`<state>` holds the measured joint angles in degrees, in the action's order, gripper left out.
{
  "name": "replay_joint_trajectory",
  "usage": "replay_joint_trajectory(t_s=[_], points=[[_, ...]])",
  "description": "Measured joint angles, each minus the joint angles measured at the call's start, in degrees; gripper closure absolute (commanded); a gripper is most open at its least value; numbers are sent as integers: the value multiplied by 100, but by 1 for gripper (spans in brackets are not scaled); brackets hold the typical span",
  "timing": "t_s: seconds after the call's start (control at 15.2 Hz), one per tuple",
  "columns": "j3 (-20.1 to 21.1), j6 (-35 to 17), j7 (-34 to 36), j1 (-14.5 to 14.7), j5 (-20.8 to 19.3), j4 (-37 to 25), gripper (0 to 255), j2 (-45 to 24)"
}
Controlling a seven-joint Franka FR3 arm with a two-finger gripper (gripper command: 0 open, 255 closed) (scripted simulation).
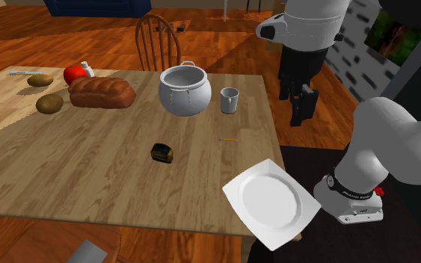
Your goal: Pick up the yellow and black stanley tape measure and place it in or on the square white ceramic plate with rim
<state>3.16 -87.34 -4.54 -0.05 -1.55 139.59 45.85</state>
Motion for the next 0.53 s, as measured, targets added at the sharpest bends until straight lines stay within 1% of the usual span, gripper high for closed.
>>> replay_joint_trajectory(t_s=[0.07, 0.26, 0.53], points=[[0, 0, 0, 0, 0, 0, 0, 0], [-33, -359, -2, -44, -34, -24, 0, -364], [-64, -1094, 35, -109, -70, -80, 0, -1114]])
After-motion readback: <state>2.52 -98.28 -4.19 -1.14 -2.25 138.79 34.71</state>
